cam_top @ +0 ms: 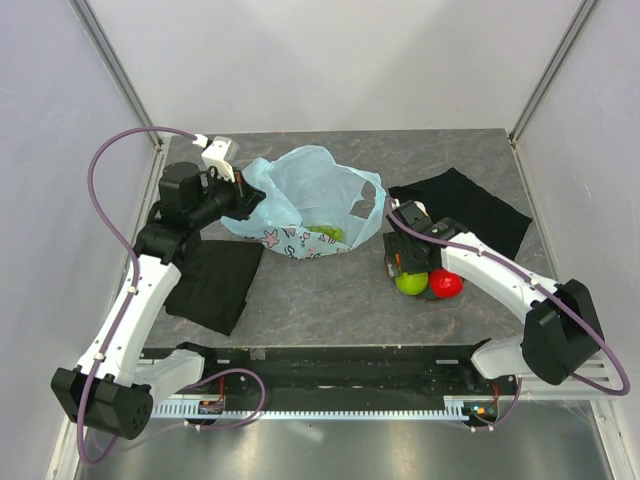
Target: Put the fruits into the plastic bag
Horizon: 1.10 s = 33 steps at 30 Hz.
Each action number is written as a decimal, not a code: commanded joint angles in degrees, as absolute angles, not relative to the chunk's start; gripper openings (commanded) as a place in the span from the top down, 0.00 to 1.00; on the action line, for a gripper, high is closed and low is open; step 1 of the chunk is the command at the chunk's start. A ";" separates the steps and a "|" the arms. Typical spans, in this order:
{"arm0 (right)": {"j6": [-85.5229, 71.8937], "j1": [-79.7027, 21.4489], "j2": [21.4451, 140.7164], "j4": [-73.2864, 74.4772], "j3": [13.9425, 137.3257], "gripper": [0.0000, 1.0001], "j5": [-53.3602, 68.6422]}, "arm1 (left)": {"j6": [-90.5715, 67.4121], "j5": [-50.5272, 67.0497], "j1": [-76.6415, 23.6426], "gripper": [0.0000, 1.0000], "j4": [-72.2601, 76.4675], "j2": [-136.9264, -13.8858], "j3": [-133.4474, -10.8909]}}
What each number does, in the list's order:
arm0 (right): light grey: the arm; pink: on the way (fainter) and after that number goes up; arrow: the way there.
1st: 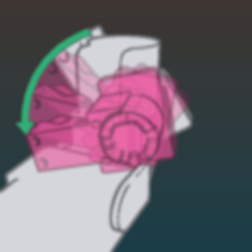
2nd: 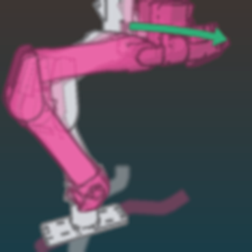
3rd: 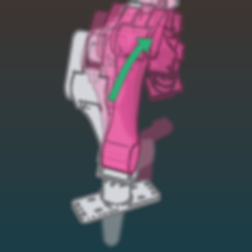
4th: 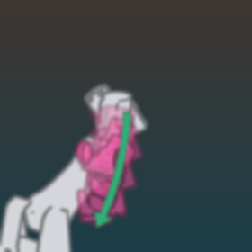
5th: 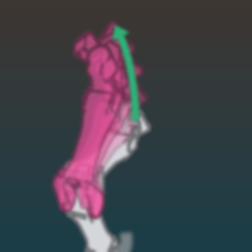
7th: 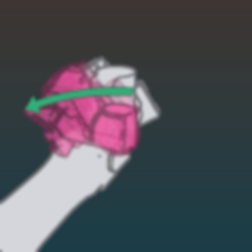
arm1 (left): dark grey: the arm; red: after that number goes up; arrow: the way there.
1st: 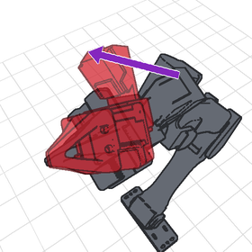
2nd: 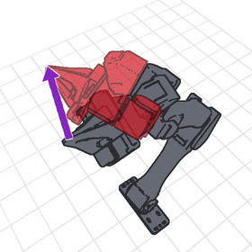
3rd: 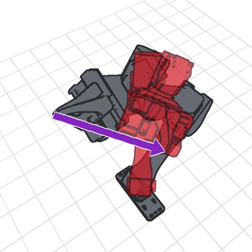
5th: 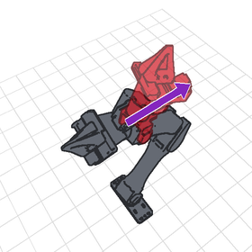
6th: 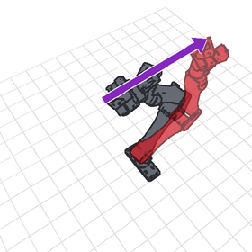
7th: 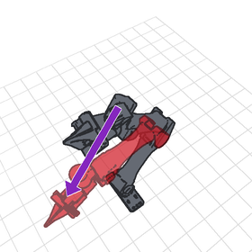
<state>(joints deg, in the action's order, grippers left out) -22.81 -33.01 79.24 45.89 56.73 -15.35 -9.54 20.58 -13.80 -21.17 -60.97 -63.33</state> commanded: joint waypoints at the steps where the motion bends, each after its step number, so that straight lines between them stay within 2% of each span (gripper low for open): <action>1: -24.08 -33.22 80.06 43.51 56.25 0.17 -15.91 | -7.82 19.95 -13.80 0.98 -19.95 -59.76 -62.84; 9: -24.35 -33.22 81.21 43.50 55.02 0.17 -17.49 | -7.91 20.13 -13.80 0.99 -19.86 -59.94 -62.84; 12: -24.35 -33.14 80.95 43.68 55.19 0.26 -17.40 | -7.91 20.21 -13.80 0.99 -19.95 -60.12 -62.75; 13: -24.26 -33.22 80.86 43.86 55.28 0.36 -17.23 | -8.00 20.21 -13.80 0.98 -19.86 -60.03 -62.75; 15: -24.17 -33.22 80.34 44.29 55.72 0.43 -17.05 | -8.09 20.30 -13.80 0.99 -19.86 -60.12 -62.75; 16: -24.17 -33.22 80.07 44.38 55.90 0.50 -17.05 | -8.09 20.22 -13.80 0.98 -19.95 -60.12 -62.75; 18: -23.91 -33.22 79.46 44.91 56.42 0.56 -16.96 | -8.00 20.30 -13.80 0.98 -19.86 -60.21 -62.75; 21: -23.30 -33.22 78.67 45.61 57.13 0.73 -16.44 | -8.00 20.39 -13.80 0.98 -19.95 -60.38 -62.75; 22: -23.20 -33.22 78.31 45.79 57.30 0.83 -16.35 | -8.00 20.39 -13.80 0.98 -19.86 -60.38 -62.75; 24: -21.90 -33.22 77.26 46.23 58.00 0.91 -15.30 | -8.09 20.65 -13.80 0.98 -19.95 -60.47 -62.75; 25: -21.45 -33.22 76.91 46.49 58.27 0.98 -14.68 | -8.09 20.57 -13.80 0.98 -19.95 -60.47 -62.75; 33: -14.24 -33.22 70.06 48.08 63.10 1.00 -7.14 | -8.17 20.92 -13.80 0.98 -19.86 -60.56 -62.93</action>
